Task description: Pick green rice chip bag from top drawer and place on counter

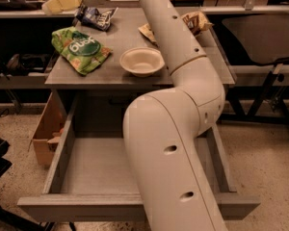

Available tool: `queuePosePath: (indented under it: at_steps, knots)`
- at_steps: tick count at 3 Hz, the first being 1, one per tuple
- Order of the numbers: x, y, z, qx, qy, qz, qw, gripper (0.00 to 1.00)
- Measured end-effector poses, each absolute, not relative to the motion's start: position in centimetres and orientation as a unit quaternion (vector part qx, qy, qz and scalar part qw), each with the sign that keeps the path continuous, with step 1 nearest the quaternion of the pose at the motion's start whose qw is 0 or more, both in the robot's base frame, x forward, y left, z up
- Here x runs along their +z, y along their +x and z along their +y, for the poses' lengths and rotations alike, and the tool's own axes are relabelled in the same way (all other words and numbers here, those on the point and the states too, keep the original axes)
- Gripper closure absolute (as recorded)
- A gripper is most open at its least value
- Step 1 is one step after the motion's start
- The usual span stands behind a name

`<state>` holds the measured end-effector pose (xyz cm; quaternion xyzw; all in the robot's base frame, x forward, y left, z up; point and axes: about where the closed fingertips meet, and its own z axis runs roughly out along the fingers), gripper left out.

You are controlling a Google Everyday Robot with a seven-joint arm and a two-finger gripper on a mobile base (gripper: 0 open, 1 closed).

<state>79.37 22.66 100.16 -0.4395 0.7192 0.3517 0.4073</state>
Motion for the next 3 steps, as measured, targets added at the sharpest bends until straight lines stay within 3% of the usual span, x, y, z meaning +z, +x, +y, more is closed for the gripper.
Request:
queuePosePath:
  at_steps: [1, 3]
  knots:
    - [102.7, 78.3, 18.8, 0.34, -0.427, 0.725, 0.421, 0.0]
    - [111.7, 73.1, 9.7, 0.332, -0.365, 0.688, 0.533, 0.0]
